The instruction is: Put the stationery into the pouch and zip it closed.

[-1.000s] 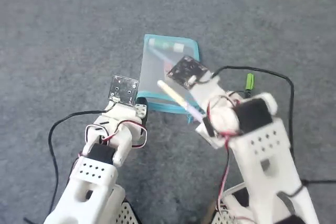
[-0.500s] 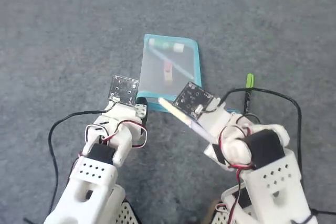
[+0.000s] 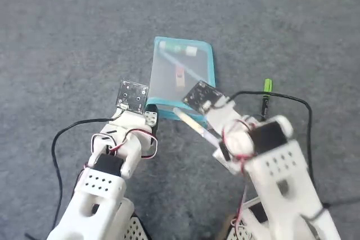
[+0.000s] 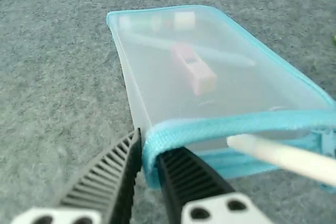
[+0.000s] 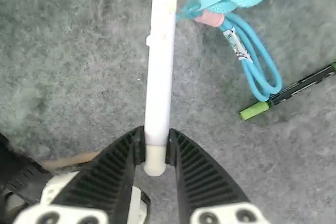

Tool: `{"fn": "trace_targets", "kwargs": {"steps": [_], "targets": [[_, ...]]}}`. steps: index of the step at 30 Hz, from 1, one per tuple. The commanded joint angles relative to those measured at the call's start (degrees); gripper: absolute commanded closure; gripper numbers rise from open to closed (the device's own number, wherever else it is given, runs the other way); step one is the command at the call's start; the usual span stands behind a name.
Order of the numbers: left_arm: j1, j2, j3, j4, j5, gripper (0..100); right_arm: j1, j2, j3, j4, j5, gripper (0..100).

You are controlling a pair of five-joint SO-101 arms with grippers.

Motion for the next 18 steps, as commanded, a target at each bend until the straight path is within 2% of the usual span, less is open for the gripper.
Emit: {"fn": "trace_targets", "kwargs": {"steps": [1, 12, 18], "targets": [[-0.1, -0.1, -3.5, -1.9, 0.5, 99, -0.1, 8.0, -8.9, -2.2, -3.5, 99.2], [-0.1, -0.3, -3.5, -1.9, 0.4, 99, -0.5, 35.0, -34.5, -4.4, -14.1, 99.1], [-0.1, -0.2, -3.5, -1.9, 0.4, 99, -7.6, 45.6, -45.2, -3.4, -17.0, 96.9]]}}
